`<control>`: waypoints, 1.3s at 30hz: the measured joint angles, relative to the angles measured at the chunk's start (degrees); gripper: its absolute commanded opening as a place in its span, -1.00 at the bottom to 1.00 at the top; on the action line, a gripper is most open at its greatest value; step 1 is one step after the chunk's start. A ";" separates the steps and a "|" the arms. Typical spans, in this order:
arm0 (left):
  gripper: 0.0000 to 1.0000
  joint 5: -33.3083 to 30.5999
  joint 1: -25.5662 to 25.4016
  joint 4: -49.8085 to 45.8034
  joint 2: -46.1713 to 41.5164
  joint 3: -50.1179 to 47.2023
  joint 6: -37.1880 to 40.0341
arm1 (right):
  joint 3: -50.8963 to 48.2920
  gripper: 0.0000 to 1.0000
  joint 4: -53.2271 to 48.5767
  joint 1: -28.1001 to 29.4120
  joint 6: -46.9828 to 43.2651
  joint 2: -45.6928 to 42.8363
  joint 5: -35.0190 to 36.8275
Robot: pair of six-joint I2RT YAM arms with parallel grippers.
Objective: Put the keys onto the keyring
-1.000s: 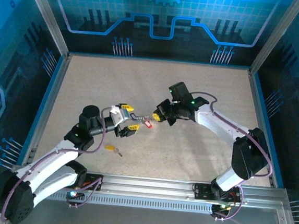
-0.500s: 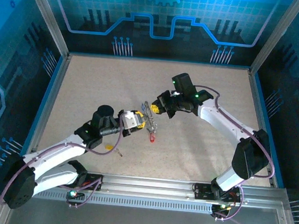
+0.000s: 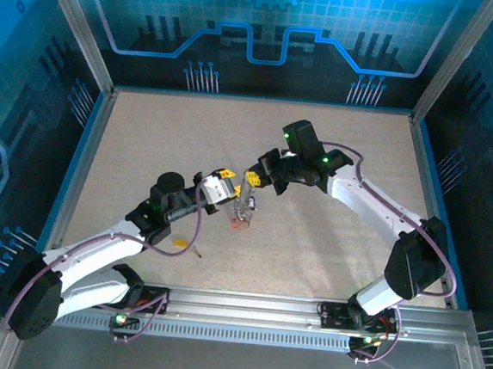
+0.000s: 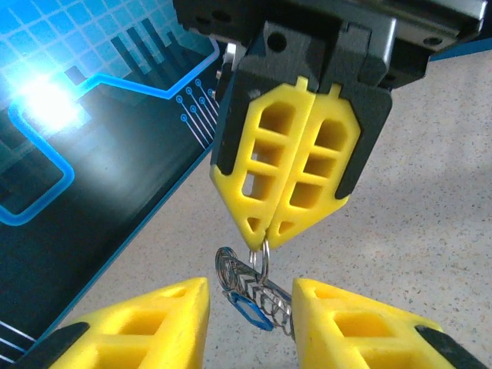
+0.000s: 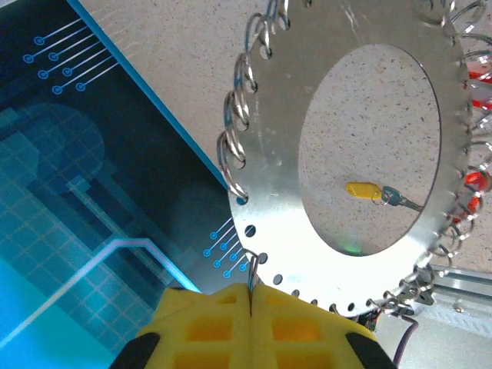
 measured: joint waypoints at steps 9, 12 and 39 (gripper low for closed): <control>-0.29 -0.59 0.00 0.76 1.95 0.02 0.98 | -0.02 -1.00 -0.02 0.66 0.37 -0.85 0.15; -0.30 -1.36 0.00 0.76 2.21 0.07 1.18 | 0.00 -1.00 -0.02 0.92 0.39 -0.96 0.22; -1.00 -6.91 -2.84 1.31 5.97 2.21 4.17 | -0.17 -1.00 1.05 2.03 2.56 -1.27 1.84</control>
